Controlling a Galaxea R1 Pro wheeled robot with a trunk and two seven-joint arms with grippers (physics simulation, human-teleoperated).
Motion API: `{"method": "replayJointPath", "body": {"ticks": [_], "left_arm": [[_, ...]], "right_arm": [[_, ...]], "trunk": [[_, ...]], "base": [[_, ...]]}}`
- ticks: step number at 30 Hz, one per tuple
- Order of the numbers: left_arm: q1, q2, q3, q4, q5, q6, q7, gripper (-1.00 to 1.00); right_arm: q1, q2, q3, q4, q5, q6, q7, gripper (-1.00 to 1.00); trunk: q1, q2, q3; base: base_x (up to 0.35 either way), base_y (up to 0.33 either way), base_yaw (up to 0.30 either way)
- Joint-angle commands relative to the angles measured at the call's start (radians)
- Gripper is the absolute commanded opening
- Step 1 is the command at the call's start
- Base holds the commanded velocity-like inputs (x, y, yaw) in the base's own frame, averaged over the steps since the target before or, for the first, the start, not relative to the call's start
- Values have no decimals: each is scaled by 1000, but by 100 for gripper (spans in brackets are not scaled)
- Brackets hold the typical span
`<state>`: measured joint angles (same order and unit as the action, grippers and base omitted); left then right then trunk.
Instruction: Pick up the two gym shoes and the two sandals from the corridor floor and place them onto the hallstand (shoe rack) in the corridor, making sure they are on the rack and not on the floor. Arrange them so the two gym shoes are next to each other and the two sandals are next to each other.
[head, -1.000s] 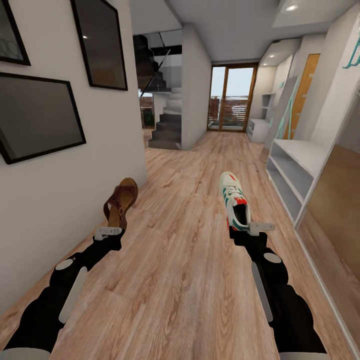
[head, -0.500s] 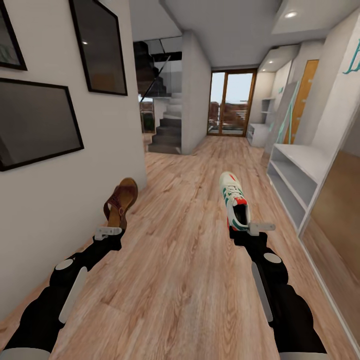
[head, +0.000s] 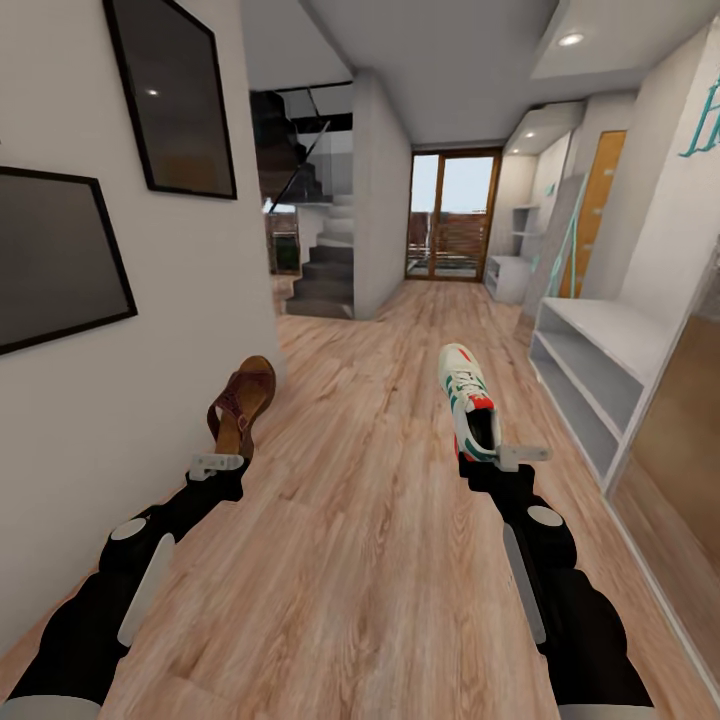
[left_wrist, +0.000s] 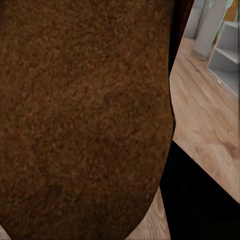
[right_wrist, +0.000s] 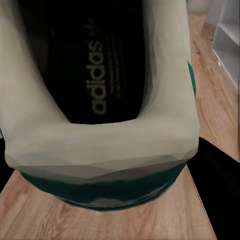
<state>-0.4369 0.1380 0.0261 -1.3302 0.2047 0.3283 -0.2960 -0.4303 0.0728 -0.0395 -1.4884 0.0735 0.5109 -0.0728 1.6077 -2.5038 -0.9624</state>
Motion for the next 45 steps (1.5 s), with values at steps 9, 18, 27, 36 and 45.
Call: {"method": "replayJointPath", "body": {"ticks": [9, 18, 27, 36, 45], "left_arm": [[0, 0, 2, -1, 10, 9, -2, -100], [0, 0, 2, -1, 11, 9, -2, -100], [0, -16, 2, 0, 10, 8, -2, -100], [0, -20, 2, 0, 10, 8, -2, -100], [0, -19, 3, 0, 10, 8, -2, -100]], "right_arm": [[-1, 1, 0, -1, 8, 6, 1, -100], [-1, 1, 0, -1, 8, 6, 1, -100], [-1, 2, 1, 2, 8, 6, 1, -100], [-1, 2, 1, 2, 8, 6, 1, -100], [-1, 2, 2, 3, 8, 6, 1, -100]], "trunk": [[0, 0, 6], [0, 0, 15], [0, 0, 24], [0, 0, 30], [0, 0, 30]], "base": [[344, 0, -119], [344, 0, -247], [344, 0, -256], [344, 0, -142], [344, 0, -4]]}}
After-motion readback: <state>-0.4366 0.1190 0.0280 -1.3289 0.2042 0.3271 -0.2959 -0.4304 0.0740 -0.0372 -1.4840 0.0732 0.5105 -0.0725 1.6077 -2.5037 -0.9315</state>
